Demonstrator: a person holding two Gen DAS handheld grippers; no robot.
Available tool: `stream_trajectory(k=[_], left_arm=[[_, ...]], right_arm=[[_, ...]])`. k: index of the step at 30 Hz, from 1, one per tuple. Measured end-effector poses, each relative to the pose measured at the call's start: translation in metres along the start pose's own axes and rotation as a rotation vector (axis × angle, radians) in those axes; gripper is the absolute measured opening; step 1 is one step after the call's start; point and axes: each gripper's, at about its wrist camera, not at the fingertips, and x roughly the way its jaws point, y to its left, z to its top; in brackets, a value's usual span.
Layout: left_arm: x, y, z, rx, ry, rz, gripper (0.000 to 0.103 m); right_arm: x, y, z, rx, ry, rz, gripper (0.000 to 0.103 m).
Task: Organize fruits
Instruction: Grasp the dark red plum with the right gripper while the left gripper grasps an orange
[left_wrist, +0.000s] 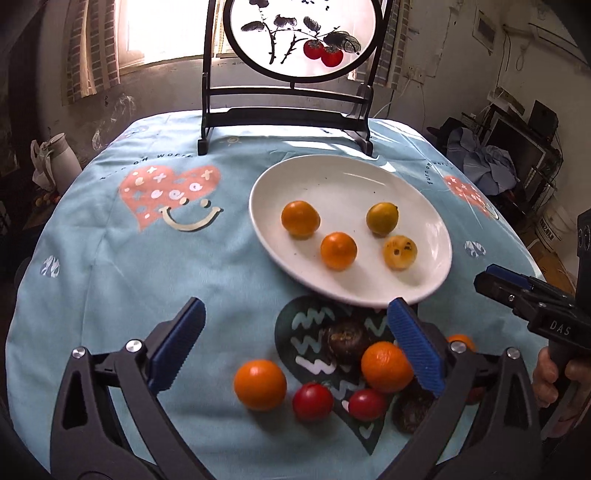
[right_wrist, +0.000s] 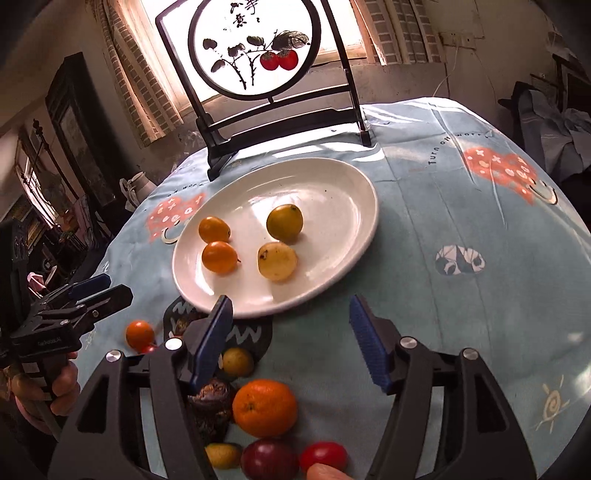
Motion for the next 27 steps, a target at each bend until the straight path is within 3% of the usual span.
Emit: stream_trajectory(k=[4,10,20,27], left_arm=[[-0.012,0.004,-0.045,-0.007,0.002,0.042,0.101],[-0.017,0.012,-0.084,-0.03,0.032,0.0,0.101],[-0.017,0.018,-0.087,-0.077,0.042,-0.02,0.101],[-0.02,0.017,-0.087,-0.073,0.03,-0.017,0.101]], right_arm=[[-0.018,-0.004,-0.037,0.014,-0.002,0.001,0.066],[-0.03,-0.007,-0.075,0.044,0.046,0.026,0.066],[-0.041,0.028,-0.104,-0.067,0.056,-0.002,0.065],[-0.029,0.028,-0.102,-0.034,0.093,-0.01,0.056]])
